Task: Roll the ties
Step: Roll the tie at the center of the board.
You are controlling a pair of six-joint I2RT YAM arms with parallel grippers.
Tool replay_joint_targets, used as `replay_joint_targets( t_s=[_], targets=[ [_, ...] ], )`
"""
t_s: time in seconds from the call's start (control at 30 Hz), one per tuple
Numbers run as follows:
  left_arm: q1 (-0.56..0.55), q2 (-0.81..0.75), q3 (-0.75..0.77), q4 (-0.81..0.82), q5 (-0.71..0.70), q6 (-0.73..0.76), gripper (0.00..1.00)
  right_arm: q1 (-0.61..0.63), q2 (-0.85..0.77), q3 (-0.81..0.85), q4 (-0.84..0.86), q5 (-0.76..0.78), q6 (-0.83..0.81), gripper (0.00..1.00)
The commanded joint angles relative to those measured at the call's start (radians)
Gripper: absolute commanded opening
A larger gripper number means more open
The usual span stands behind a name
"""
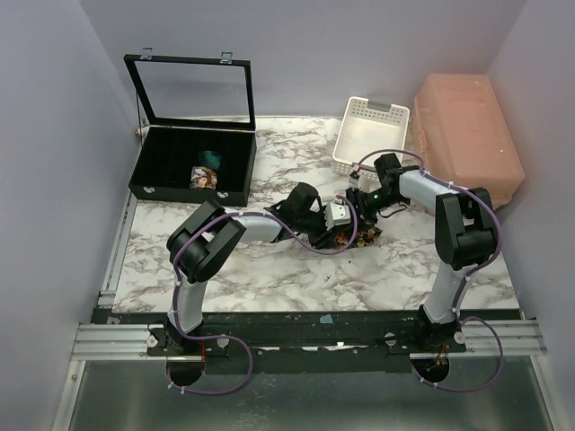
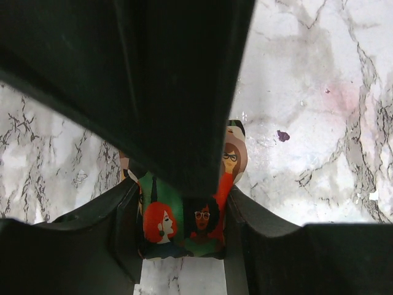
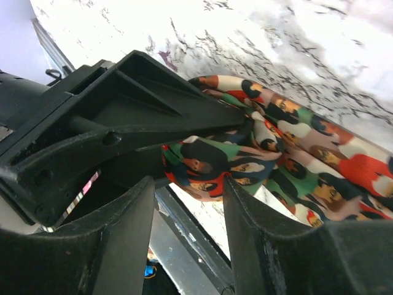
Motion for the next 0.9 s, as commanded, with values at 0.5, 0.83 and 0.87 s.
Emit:
replay_joint_targets(
  t_s=[0.5,0.83,0.87],
  targets=[
    [-0.006,0.015,0.039,-0.136,-0.012,-0.04,0.73,-0.027,0.112,0.004,-0.044,0.234,-0.101,0.0],
    [-0.005,-0.023,0.025,-0.034,0.011,-0.085,0.98,-0.073,0.143,0.006,0.006,0.405,-0.152,0.0],
    [-0.006,-0.022,0.029,-0.027,0.01,-0.089,0.99,-0.073,0.15,0.006,0.012,0.419,-0.155,0.0]
  ],
)
